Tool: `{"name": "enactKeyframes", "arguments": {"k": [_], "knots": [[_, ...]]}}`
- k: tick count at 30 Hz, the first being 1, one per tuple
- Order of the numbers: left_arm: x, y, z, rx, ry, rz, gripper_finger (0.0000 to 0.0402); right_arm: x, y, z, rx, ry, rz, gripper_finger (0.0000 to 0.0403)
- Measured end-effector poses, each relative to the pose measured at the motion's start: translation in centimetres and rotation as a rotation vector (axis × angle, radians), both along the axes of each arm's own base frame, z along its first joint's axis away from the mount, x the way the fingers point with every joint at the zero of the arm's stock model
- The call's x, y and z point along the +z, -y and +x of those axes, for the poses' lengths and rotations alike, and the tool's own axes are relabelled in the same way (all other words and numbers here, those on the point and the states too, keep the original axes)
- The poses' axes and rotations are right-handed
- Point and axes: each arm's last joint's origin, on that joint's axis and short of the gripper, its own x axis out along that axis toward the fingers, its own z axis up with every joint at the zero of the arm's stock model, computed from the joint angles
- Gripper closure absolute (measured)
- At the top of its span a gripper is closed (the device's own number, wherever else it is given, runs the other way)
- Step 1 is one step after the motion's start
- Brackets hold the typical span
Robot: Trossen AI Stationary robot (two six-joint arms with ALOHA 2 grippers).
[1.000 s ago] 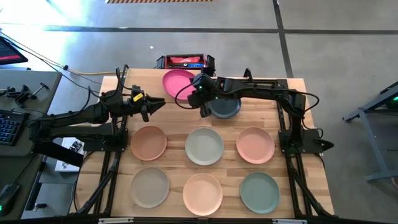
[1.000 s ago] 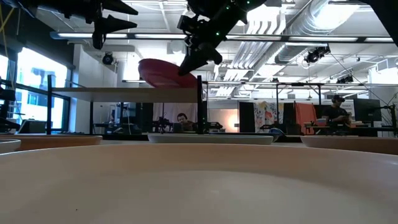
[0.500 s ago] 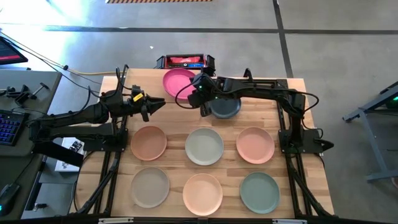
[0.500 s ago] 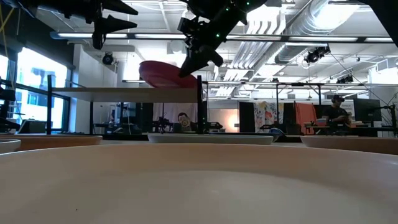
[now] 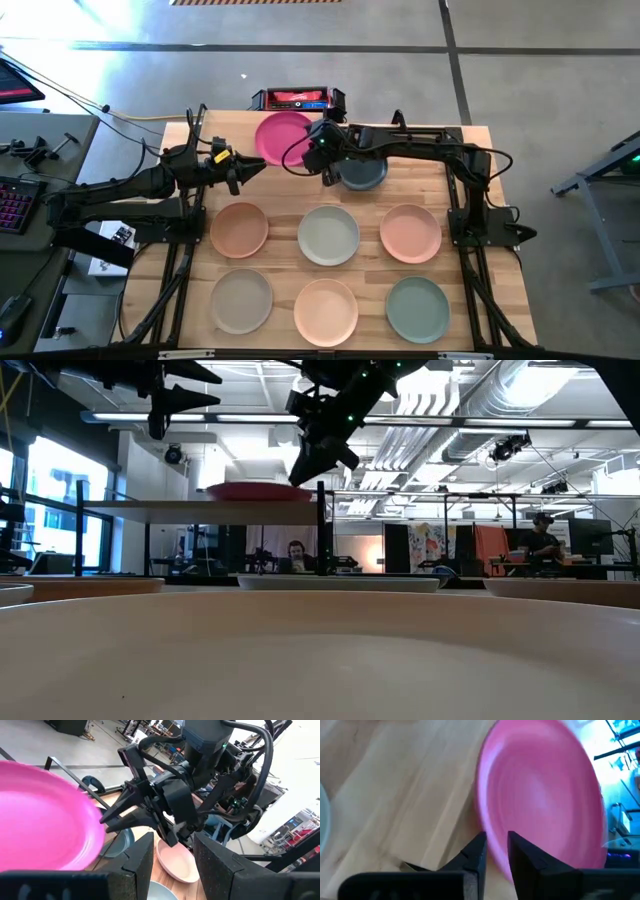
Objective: Place and stack plates onto a shelf
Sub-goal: Put the pink plate on the shelf
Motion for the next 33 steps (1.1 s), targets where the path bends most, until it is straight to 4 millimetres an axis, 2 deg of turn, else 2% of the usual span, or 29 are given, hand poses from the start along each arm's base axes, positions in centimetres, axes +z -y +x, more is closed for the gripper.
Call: {"name": "enactKeyframes", "arguments": {"k": [9,19,25,33], "knots": [[0.0,0.0,0.0,0.000,0.000,0.000,0.0275,0.0,-1.3,0.4,0.063,0.007,0.028,0.0341],[0.0,0.0,0.0,0.000,-0.003,0.007,0.0275,-2.0,-1.0,1.8,0.027,0.016,0.000,0.0341],[-0.1,0.0,0.0,0.000,-0.010,0.005,0.0275,-1.7,-1.0,1.7,0.023,0.023,-0.008,0.0341],[-0.3,0.0,0.0,0.000,-0.029,0.001,0.0275,-0.4,-1.7,2.1,0.047,0.114,-0.031,0.0341]]}}
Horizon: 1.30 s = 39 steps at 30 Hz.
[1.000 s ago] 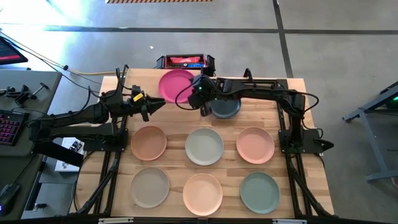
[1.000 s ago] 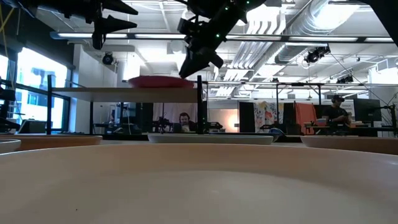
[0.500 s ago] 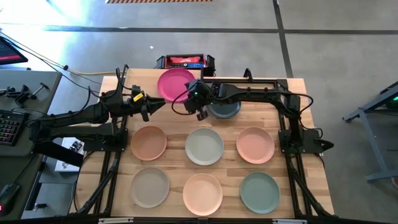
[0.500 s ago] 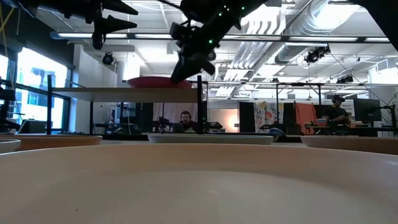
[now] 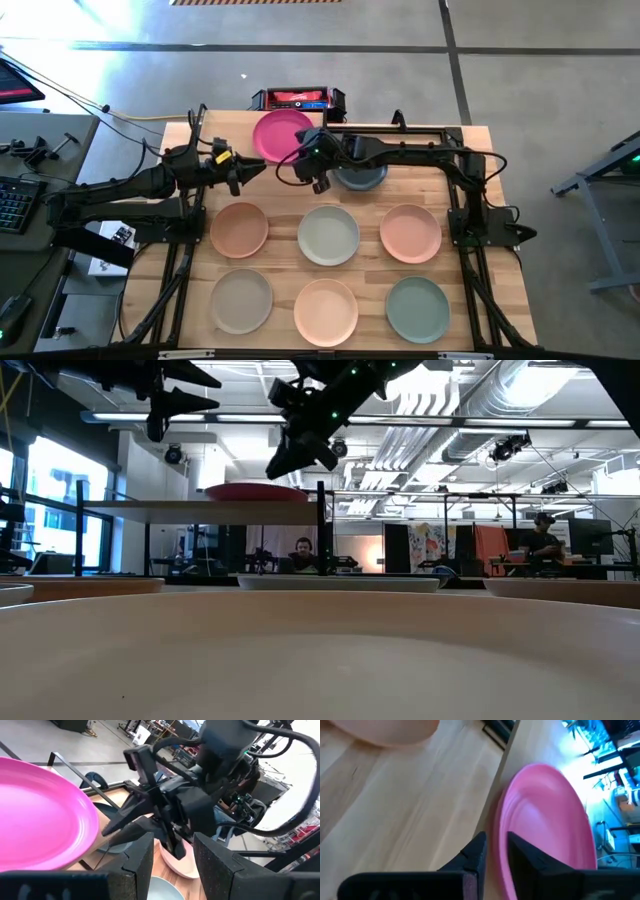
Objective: Place and stack plates onto a shelf
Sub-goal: Put the pink plate on the shelf
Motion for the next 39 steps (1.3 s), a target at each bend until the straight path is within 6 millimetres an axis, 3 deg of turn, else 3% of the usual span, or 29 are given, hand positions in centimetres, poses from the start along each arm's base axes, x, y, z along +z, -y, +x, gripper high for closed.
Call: {"name": "enactKeyframes", "arguments": {"k": [7,18,26,39], "knots": [[-0.3,0.0,0.0,0.000,-0.025,-0.007,0.0275,-1.3,1.5,0.1,-0.030,-0.038,0.022,0.0341],[-0.3,0.0,0.0,-0.002,-0.034,0.017,0.0275,-1.8,3.0,-0.4,-0.110,-0.071,0.023,0.0346],[-0.3,0.0,0.0,0.000,-0.035,0.018,0.0275,-2.1,2.8,-0.7,-0.104,-0.112,0.039,0.0398],[-0.3,0.0,0.0,0.002,-0.033,0.011,0.0275,-1.9,2.2,-0.8,-0.171,-0.144,-0.036,0.0400]]}}
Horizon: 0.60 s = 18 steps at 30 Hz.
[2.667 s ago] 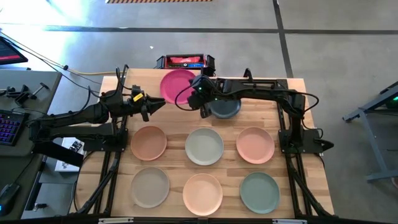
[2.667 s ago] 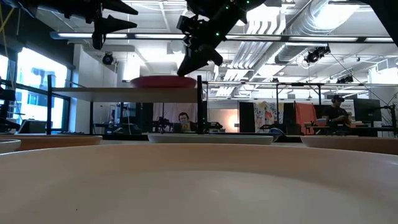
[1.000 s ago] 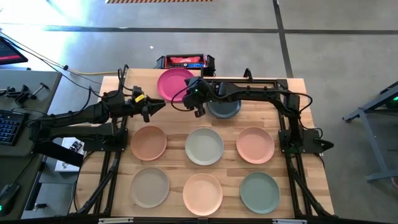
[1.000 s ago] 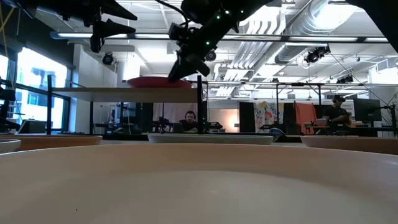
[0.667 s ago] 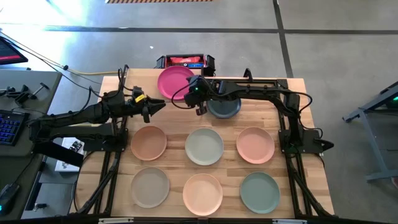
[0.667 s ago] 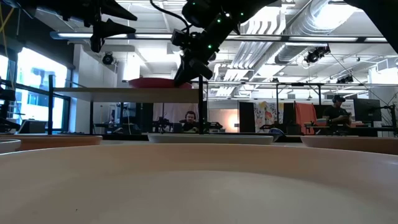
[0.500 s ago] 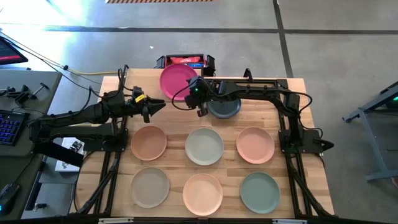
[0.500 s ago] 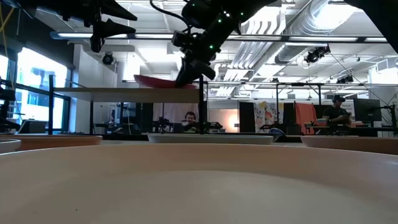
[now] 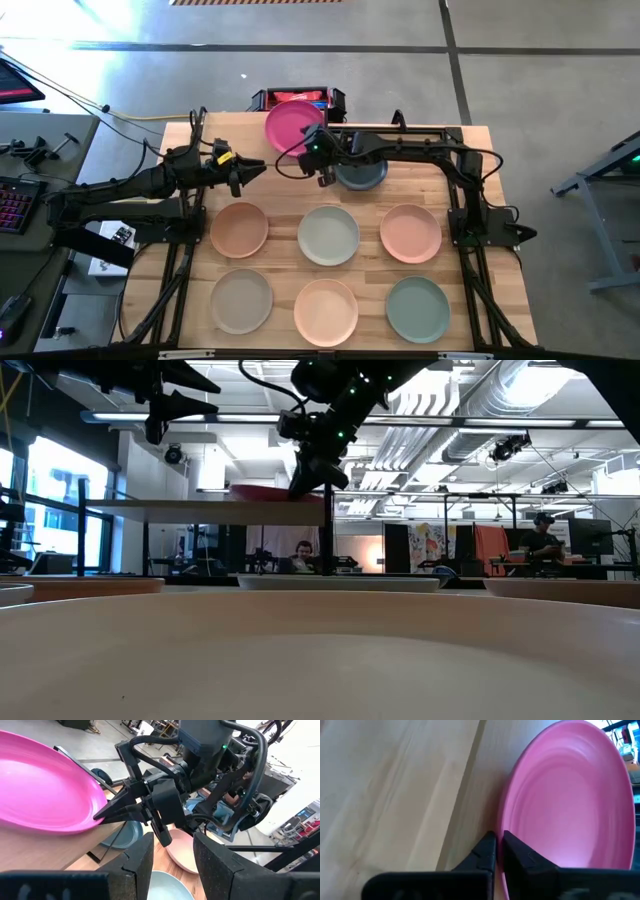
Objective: Place and stack plates onto a shelf
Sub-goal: Put the pink plate on the shelf
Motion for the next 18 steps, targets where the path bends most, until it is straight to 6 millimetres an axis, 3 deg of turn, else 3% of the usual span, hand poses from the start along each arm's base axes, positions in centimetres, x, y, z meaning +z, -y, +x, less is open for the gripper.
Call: {"name": "enactKeyframes", "arguments": {"k": [18], "knots": [[0.00,0.00,0.00,0.000,0.000,0.000,0.0275,-0.15,-0.77,0.06,0.067,-0.038,-0.012,0.0400]]}}
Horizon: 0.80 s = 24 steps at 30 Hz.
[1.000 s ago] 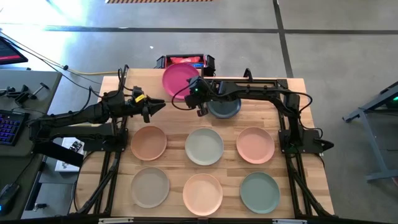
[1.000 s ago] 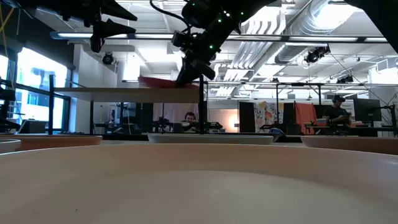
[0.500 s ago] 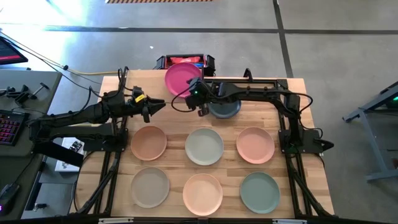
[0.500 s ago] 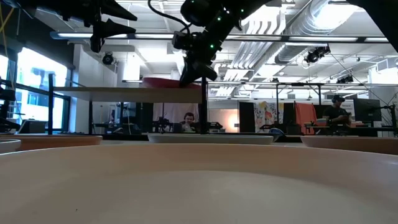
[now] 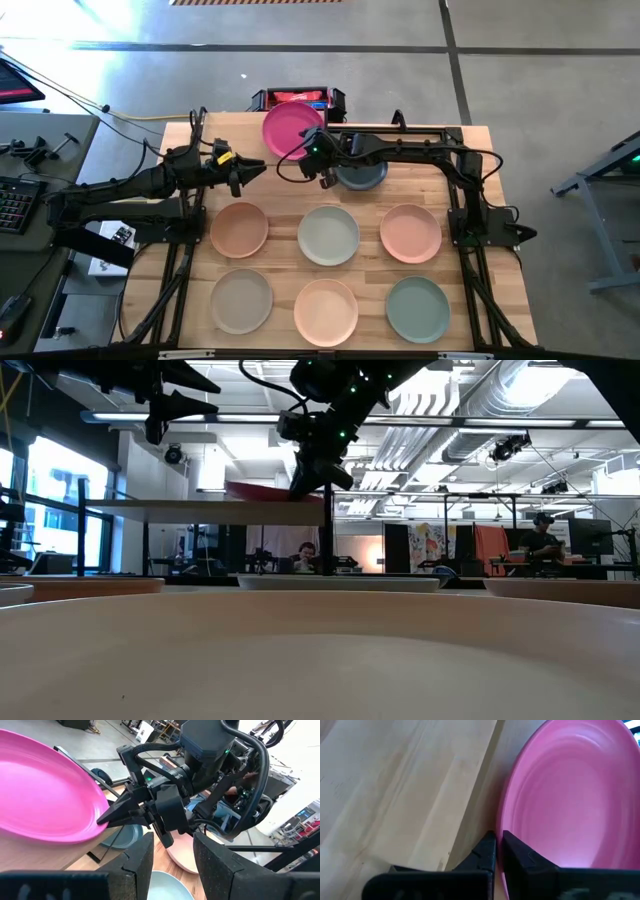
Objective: Place and stack plates onto a shelf
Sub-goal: Put the pink plate on the shelf
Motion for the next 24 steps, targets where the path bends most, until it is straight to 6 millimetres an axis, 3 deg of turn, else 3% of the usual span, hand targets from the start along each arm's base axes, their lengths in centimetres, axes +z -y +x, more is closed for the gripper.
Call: {"name": "enactKeyframes", "arguments": {"k": [24], "knots": [[0.01,-0.02,0.00,-0.003,-0.025,0.082,0.0275,0.11,-0.79,0.09,-0.011,0.013,0.027,0.0400]]}}
